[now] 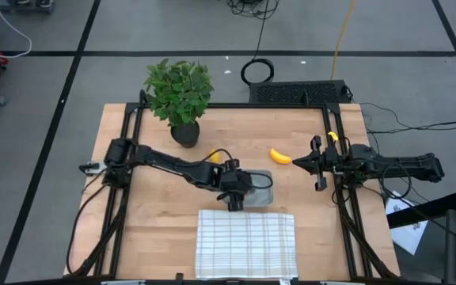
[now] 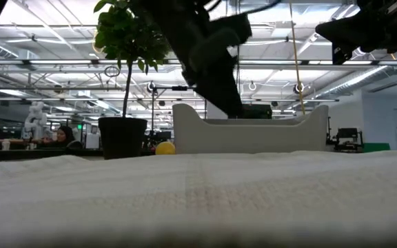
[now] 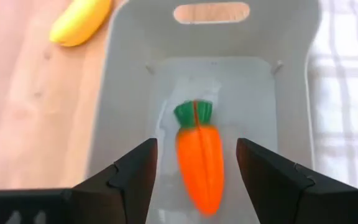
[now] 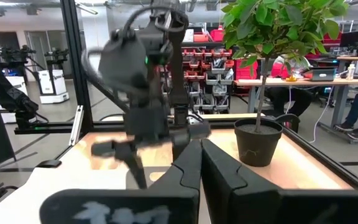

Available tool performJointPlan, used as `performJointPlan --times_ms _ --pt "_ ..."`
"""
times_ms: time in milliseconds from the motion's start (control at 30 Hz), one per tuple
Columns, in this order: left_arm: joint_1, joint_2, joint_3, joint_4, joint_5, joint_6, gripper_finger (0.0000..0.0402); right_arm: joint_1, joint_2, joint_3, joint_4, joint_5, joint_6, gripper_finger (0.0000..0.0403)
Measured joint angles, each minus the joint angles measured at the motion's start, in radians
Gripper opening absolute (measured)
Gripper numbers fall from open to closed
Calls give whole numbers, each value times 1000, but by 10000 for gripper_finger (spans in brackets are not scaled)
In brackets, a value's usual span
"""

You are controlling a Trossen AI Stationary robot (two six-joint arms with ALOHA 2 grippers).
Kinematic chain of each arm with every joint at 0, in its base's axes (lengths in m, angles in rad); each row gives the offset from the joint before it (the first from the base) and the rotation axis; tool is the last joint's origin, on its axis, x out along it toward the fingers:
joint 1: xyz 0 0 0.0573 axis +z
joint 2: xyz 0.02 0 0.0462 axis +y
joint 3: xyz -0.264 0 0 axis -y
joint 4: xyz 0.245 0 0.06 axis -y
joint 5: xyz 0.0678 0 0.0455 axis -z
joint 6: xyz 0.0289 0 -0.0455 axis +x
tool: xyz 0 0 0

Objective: Pick and placing Produce into tupperware
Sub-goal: Put the banana into the gray bin

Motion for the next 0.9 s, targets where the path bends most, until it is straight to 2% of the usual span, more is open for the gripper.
performJointPlan --times_ms 100,200,467,500,733,900 --pt "0 -49 1 -44 -15 9 220 0 0 0 0 0 0 0" --pt "-2 -94 1 -112 -52 22 189 0 0 0 0 0 -1 0" --pt "-2 -193 1 -263 -66 33 22 0 0 0 -1 0 -4 0" --pt "-3 -205 1 -280 -66 33 12 0 0 0 -4 0 -8 0" --pt "-10 -294 -42 -298 -98 113 7 0 0 0 -7 0 1 0" --pt "7 -441 -225 -81 -78 177 2 0 0 0 -8 0 0 0"
